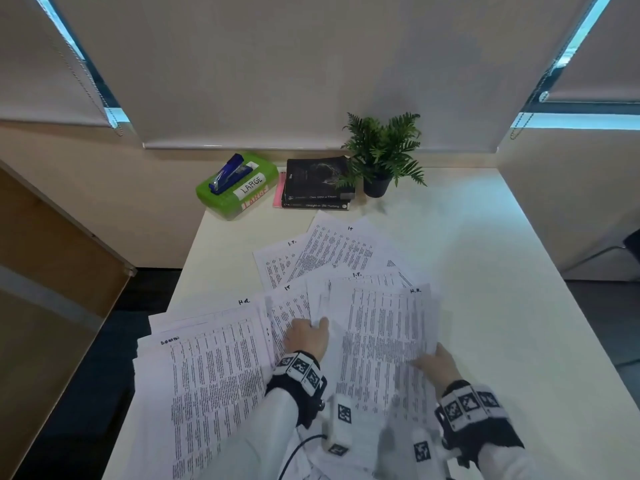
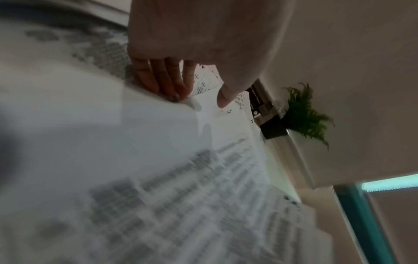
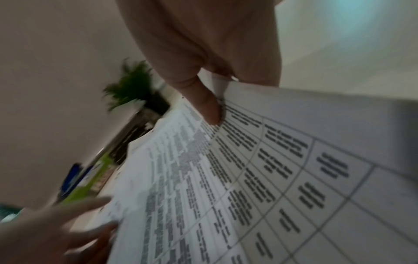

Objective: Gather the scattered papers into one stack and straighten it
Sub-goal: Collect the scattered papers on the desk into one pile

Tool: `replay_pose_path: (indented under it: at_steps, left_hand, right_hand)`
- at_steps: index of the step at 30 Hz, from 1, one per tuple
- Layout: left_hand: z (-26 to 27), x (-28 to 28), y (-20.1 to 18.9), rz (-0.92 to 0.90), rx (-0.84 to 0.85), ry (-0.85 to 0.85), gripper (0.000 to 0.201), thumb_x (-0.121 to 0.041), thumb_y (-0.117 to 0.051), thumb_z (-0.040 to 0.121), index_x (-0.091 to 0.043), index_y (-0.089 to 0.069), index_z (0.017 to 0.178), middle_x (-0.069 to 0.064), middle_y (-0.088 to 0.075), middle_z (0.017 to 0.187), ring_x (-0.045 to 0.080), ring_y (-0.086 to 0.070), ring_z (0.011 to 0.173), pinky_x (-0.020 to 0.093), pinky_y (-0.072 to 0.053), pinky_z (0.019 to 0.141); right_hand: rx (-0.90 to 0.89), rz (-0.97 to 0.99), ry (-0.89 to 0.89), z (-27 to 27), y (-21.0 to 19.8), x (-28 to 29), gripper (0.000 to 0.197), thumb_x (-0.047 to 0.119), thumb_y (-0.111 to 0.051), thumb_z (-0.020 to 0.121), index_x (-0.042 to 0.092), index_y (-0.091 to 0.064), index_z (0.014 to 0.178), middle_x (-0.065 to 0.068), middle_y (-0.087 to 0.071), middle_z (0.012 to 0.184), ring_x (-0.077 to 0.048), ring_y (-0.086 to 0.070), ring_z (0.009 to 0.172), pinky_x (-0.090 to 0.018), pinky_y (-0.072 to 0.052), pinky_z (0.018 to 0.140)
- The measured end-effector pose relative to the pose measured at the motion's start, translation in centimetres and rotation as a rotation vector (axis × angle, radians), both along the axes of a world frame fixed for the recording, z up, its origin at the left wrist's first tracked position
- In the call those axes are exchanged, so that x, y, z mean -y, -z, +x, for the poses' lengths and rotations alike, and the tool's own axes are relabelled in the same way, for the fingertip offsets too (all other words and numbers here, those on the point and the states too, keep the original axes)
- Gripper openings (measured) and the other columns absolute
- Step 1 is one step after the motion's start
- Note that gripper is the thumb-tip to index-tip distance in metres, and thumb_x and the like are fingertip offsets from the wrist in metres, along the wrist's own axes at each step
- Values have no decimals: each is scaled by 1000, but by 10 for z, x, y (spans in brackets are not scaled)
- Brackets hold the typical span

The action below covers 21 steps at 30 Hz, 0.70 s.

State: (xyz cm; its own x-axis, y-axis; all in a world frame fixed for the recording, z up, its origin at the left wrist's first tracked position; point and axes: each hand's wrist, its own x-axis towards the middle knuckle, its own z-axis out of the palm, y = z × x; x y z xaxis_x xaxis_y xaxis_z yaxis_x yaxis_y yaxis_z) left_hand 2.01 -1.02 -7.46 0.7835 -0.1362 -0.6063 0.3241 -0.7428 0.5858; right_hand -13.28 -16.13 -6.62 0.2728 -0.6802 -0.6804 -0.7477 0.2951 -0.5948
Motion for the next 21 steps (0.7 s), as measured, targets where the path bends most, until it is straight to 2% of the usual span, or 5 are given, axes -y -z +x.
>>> replay_pose_path:
  at_steps: [2, 4, 8, 16, 21]
  left_hand:
    - [0, 3, -4, 4, -37, -2, 63, -48, -60, 76, -9, -47, 123, 12, -49, 129, 30, -48, 118, 39, -42, 99]
    - [0, 5, -9, -61, -53, 9, 56, -34, -66, 78, -11, -41, 123, 10, -38, 128, 24, -46, 111, 32, -41, 93]
    - [-9, 5, -9, -195, -79, 200, 51, -14, -61, 86, -11, -26, 122, 13, -50, 129, 22, -55, 99, 24, -48, 83]
    - [-20, -2, -20, -330, -89, 345, 70, -14, -62, 87, -20, -25, 145, 4, -41, 146, 22, -42, 131, 43, -36, 110]
    - [-22, 6, -66, -523, 53, 443, 68, -14, -57, 91, -18, -19, 148, 0, -44, 140, 14, -47, 123, 27, -37, 99]
  right_hand:
    - [-40, -66, -15, 9, 3, -4, 22, 0, -49, 84, -2, -52, 105, -25, -51, 118, -31, -55, 85, -36, -52, 72]
    - [-20, -86, -13, 12, 2, -4, 24, -3, -46, 84, -7, -52, 108, -23, -56, 107, -27, -53, 79, -39, -52, 73]
    - [21, -46, 77, 4, -19, 1, 42, -7, -48, 87, -3, -44, 129, -29, -50, 128, -40, -52, 111, -47, -39, 99]
    - [74, -146, 170, -27, -12, 13, 62, 5, -68, 78, 4, -39, 133, -24, -45, 134, -39, -46, 120, -50, -39, 103]
    - [201, -9, 267, -46, -15, 21, 97, 23, -78, 71, 13, -18, 146, -17, -28, 149, -34, -31, 134, -50, -30, 110]
